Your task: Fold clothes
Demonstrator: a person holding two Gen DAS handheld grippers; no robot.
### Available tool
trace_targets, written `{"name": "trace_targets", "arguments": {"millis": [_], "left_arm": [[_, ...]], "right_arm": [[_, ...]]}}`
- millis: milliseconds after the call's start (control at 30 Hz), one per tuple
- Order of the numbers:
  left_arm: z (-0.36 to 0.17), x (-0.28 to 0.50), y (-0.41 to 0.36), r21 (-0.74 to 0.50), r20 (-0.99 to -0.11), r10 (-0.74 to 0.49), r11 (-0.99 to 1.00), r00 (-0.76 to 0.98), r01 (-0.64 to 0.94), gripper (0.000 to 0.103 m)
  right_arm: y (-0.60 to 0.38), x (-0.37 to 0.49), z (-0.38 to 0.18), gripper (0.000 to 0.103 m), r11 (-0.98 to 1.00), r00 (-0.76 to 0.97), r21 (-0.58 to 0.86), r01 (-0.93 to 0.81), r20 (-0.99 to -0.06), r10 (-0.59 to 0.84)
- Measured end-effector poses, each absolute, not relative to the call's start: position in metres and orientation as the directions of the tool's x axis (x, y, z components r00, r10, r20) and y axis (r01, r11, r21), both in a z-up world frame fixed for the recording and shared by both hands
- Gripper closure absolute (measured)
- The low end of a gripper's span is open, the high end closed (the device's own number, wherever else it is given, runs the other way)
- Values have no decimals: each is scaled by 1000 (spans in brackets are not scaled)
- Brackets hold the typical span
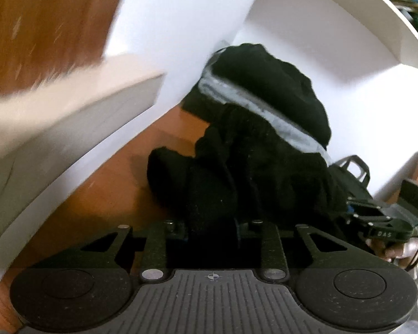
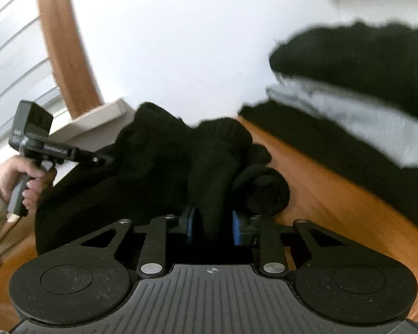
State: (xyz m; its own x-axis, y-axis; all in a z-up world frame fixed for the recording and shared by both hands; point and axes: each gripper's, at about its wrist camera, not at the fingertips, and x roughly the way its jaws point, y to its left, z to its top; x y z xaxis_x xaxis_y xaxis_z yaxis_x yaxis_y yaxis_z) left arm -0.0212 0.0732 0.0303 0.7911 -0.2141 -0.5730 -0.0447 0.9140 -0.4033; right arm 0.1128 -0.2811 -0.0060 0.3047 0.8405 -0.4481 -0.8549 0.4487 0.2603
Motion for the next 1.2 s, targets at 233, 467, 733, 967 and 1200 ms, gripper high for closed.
{"name": "trace_targets", "arguments": {"millis": [233, 467, 733, 967, 1200], "left_arm": [[68, -31, 43, -346, -479, -206, 938, 853, 33, 77], [129, 9, 23, -296, -337, -209, 949, 918, 107, 78], [234, 182, -3, -186, -291, -232, 965, 928, 183, 77], [241, 358, -9, -18, -431, 22, 999, 902, -33, 43], [204, 356, -7, -47, -453, 7, 998, 892, -32, 24]], "right_arm": [[-304, 86, 34, 81, 449, 396, 120, -885, -312, 864], [-332, 99, 90, 86, 507, 502, -6, -862, -153, 851], [-365, 227, 155, 86, 643, 641, 54, -764, -45, 766], [-360, 399, 147, 42, 801, 740, 129, -585, -319, 592], [-376, 404, 109, 25, 774, 731, 178, -608, -255, 633]]}}
